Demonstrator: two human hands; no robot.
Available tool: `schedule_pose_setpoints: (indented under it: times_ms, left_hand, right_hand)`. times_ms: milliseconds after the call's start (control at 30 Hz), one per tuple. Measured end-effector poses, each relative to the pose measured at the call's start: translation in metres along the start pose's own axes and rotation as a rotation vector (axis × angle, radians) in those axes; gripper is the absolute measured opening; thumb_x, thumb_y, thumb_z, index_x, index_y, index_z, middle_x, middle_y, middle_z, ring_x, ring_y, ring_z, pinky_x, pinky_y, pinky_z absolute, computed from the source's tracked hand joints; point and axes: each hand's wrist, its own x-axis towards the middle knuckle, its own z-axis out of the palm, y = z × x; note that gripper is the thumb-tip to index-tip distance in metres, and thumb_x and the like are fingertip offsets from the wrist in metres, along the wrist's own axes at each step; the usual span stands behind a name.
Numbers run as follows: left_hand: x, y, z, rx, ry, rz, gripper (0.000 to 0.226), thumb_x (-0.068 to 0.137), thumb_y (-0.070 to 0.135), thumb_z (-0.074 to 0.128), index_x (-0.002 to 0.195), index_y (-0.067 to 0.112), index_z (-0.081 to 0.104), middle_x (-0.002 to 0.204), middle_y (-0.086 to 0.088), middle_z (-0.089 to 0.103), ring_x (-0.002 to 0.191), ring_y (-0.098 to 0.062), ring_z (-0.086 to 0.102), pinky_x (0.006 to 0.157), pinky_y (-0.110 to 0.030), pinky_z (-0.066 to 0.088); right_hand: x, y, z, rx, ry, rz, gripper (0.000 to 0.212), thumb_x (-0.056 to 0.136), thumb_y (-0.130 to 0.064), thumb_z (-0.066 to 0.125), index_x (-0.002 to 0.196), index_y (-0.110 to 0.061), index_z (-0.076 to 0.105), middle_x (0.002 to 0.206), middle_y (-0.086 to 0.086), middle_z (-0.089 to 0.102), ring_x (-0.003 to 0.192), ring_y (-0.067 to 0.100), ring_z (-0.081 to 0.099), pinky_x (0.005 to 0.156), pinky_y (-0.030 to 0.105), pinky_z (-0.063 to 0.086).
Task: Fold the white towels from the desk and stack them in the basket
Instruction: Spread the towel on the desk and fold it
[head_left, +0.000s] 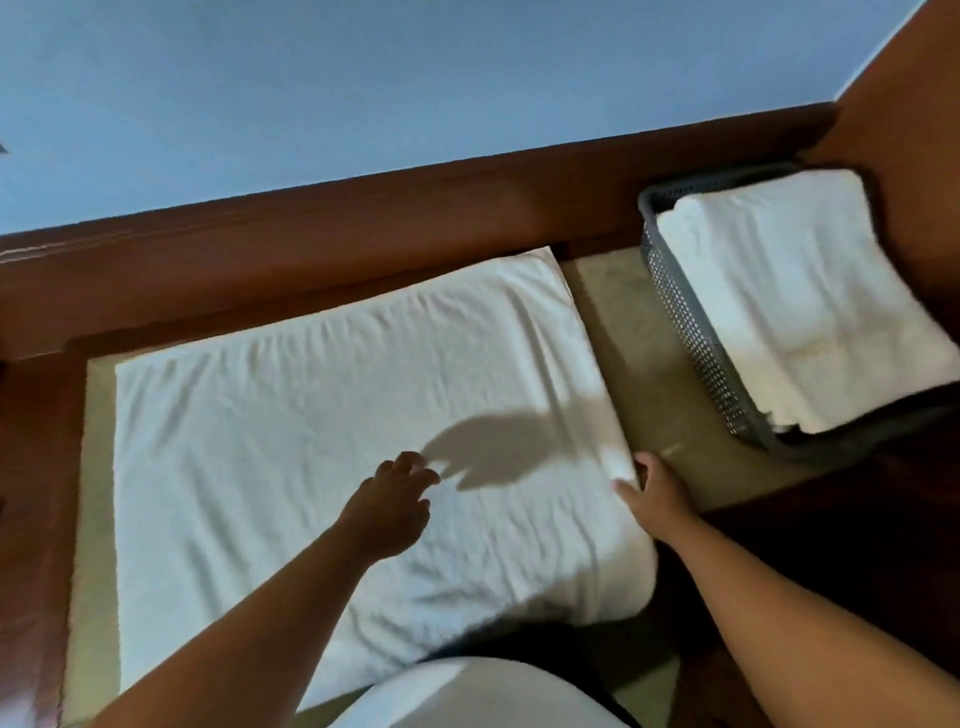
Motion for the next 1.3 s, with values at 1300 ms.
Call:
schedule_pose_setpoints:
  times_ms: [1300]
  left_hand:
    - [-0.074,0.126,0.103,-0.048,-0.128,-0.111,0.039,0.104,0.015,0.046,0.141,0.023,0.052,0.166,0.001,0.021,0.141,-0.015,0.043,0.108,-0.021,0.035]
  right_hand:
    - [-0.102,0.101,0.039,-0.529,-0.053,-0.811,0.019,0.084,-0.024,0.061,0.097,-0.01,0.064,0.108,0.01,0.052,0.081,0.035,0.062,0.06,0.042,0.05]
